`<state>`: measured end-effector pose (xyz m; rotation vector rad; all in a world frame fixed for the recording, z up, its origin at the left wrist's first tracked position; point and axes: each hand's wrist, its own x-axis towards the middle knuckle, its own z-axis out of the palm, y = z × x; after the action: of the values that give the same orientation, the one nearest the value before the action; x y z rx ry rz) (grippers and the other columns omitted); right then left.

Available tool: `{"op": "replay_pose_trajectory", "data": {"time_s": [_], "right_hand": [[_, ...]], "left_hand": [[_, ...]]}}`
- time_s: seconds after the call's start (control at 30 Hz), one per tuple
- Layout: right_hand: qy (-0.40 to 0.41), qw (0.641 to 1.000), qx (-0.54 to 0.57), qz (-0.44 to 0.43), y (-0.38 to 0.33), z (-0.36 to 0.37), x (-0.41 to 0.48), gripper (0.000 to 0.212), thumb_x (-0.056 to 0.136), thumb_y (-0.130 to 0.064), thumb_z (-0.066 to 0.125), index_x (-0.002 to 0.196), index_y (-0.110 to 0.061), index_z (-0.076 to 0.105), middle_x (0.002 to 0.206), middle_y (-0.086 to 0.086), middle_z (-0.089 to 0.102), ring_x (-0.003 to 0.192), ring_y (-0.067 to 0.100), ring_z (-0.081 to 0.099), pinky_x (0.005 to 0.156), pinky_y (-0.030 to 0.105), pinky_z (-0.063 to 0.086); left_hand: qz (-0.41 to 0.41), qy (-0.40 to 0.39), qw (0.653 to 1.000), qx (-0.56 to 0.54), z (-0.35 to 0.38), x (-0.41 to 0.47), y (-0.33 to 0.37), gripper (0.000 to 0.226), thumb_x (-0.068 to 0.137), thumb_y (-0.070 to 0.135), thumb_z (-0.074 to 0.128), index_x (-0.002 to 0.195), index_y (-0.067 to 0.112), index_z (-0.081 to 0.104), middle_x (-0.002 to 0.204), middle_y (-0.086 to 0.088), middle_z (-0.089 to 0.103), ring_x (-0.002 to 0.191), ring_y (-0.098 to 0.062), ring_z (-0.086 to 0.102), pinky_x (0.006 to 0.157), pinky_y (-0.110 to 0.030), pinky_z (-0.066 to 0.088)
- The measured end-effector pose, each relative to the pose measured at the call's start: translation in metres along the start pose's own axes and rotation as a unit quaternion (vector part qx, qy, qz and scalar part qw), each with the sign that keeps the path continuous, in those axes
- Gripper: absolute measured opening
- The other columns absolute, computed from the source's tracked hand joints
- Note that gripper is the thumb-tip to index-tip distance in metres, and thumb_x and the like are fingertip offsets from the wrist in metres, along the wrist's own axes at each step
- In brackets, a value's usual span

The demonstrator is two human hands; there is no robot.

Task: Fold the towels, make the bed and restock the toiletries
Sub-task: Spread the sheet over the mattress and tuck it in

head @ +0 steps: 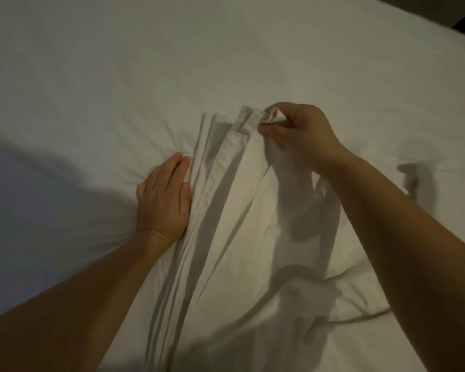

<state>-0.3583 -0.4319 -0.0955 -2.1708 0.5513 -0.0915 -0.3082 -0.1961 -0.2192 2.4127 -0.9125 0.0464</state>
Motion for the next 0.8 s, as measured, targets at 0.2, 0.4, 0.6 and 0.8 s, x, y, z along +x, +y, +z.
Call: {"op": "replay_pose_trajectory", "data": {"time_s": [0.2,0.4,0.6,0.8], "right_hand": [[-0.059,0.976,-0.204,-0.048,-0.006,0.044,0.023,0.024,0.089,-0.037,0.061,0.083,-0.015,0.057,0.081,0.000,0.059,0.086,0.021,0.058,0.074,0.034,0.039],[-0.055,0.969,-0.240,0.031,0.000,0.019,0.005,0.025,0.090,-0.048,0.053,0.097,-0.024,0.056,0.091,-0.006,0.061,0.094,0.023,0.052,0.087,0.036,0.033],[0.066,0.982,-0.175,-0.024,-0.007,0.037,0.029,0.019,0.091,-0.036,0.054,0.092,-0.022,0.068,0.088,-0.001,0.066,0.099,0.022,0.059,0.091,0.038,0.039],[0.141,0.947,-0.284,-0.045,0.015,0.047,-0.018,0.055,0.088,-0.044,0.054,0.139,-0.026,0.043,0.139,0.002,0.046,0.127,0.026,0.040,0.104,0.040,0.028]], "left_hand": [[0.028,0.028,0.999,-0.005,0.002,0.001,-0.003,0.043,0.094,0.019,0.035,0.133,0.007,0.048,0.133,-0.016,0.055,0.114,-0.029,0.054,0.084,-0.041,0.046],[0.040,0.041,0.998,-0.002,0.000,0.000,0.000,0.042,0.094,0.018,0.035,0.131,0.006,0.050,0.133,-0.015,0.055,0.114,-0.027,0.052,0.081,-0.039,0.044],[-0.007,0.020,1.000,0.000,0.002,0.000,-0.002,0.045,0.090,0.021,0.040,0.134,0.014,0.041,0.135,-0.014,0.053,0.118,-0.023,0.045,0.087,-0.037,0.037],[-0.039,-0.022,0.999,-0.014,-0.008,0.002,0.008,0.055,0.088,0.032,0.037,0.135,0.005,0.049,0.138,-0.015,0.051,0.120,-0.032,0.051,0.094,-0.045,0.038]]}}
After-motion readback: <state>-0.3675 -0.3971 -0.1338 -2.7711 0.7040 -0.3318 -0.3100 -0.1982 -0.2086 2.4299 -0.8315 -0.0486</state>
